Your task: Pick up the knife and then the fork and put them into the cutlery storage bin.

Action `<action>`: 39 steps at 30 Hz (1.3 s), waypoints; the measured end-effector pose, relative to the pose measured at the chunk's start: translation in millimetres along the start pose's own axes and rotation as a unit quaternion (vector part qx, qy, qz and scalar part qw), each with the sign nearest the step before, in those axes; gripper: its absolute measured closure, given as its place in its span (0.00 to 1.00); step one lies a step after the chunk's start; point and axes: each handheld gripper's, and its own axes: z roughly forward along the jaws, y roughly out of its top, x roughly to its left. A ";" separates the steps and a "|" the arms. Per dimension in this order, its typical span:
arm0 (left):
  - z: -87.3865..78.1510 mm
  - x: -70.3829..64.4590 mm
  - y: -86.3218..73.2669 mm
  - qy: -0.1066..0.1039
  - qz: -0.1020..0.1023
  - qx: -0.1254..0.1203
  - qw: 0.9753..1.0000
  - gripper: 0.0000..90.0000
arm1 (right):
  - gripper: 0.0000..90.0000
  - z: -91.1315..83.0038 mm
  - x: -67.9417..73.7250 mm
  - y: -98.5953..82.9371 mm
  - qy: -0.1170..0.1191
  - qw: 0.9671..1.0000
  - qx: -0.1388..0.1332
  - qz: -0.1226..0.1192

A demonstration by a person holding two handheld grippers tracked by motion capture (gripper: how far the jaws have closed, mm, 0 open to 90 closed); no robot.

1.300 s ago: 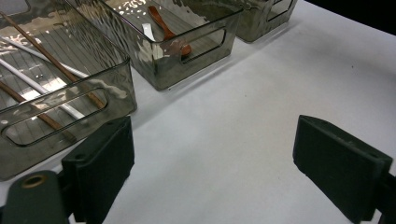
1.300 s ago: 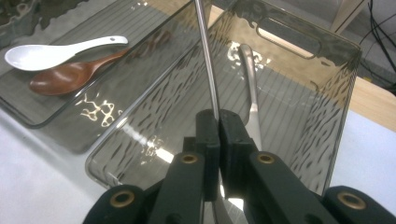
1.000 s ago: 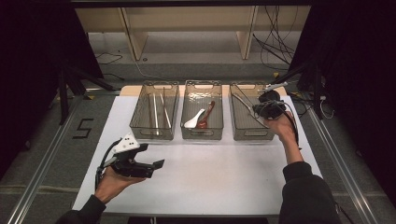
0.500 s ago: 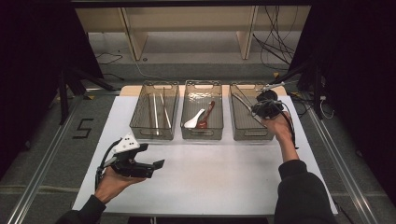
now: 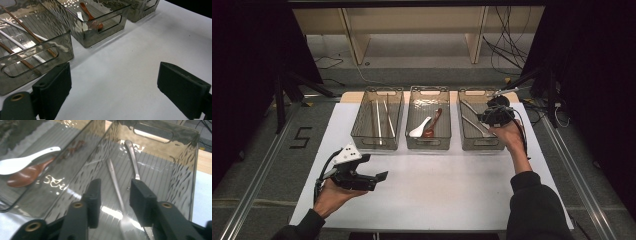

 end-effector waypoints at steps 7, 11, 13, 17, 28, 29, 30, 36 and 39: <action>-0.5 1.2 0.2 0.001 -0.010 -0.006 1.000 0.13 | 0.53 -19.1 4.1 -5.2 0.026 0.999 -0.021 0.007; -1.1 2.5 0.9 0.001 -0.014 -0.013 1.000 0.13 | 0.49 -30.6 11.3 -10.9 0.048 0.998 -0.045 0.009; -0.6 3.0 1.5 -0.001 -0.016 -0.013 1.000 0.13 | 0.47 -35.5 16.3 -14.8 0.061 0.997 -0.052 0.012; 0.0 3.4 1.3 0.000 -0.018 -0.013 1.000 0.13 | 0.43 -43.4 26.7 -23.2 0.083 0.994 -0.064 0.009; -0.8 5.3 1.5 0.000 -0.022 -0.016 1.000 0.13 | 0.35 -58.8 43.6 -39.2 0.133 0.987 -0.084 0.029; -0.6 5.0 1.6 0.000 -0.022 -0.017 1.000 0.13 | 0.35 -60.7 44.8 -40.6 0.136 0.986 -0.088 0.029; -0.4 4.8 1.6 -0.001 -0.021 -0.017 1.000 0.13 | 0.35 -62.3 46.2 -42.1 0.137 0.986 -0.093 0.028; -0.6 4.7 0.7 -0.003 -0.023 -0.016 1.000 0.13 | 0.32 -69.3 57.9 -52.8 0.149 0.984 -0.095 0.017; -1.6 5.2 0.3 -0.004 -0.026 -0.018 0.999 0.13 | 0.31 -72.8 64.8 -58.2 0.155 0.983 -0.096 0.010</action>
